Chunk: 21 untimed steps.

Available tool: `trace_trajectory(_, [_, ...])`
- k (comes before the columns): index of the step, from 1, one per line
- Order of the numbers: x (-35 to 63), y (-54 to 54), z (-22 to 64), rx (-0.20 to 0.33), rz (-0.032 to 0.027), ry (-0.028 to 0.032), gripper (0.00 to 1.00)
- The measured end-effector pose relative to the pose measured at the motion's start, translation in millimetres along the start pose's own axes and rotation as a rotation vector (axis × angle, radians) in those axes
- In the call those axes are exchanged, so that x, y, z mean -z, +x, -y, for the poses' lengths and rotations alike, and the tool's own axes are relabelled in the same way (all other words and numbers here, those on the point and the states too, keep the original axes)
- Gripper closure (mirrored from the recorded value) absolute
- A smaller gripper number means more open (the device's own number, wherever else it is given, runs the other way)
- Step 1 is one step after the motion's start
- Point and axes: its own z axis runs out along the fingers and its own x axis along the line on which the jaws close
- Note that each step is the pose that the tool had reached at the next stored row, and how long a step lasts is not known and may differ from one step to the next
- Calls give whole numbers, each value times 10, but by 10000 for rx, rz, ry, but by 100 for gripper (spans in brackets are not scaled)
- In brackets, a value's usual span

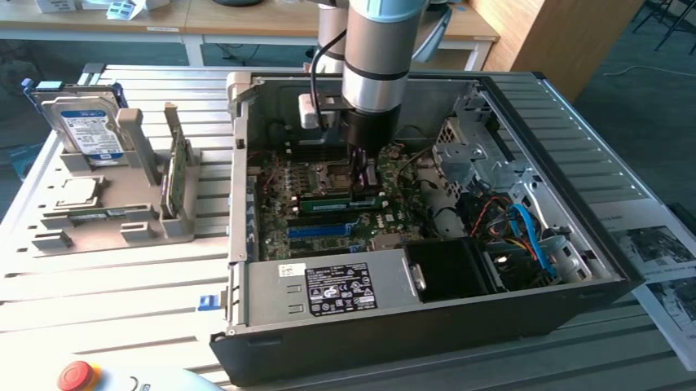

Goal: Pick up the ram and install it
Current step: 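Insert the ram into the slot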

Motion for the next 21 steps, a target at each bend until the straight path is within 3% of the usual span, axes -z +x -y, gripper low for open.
trace_trajectory(21, [168,9,4,1,1,-7,81])
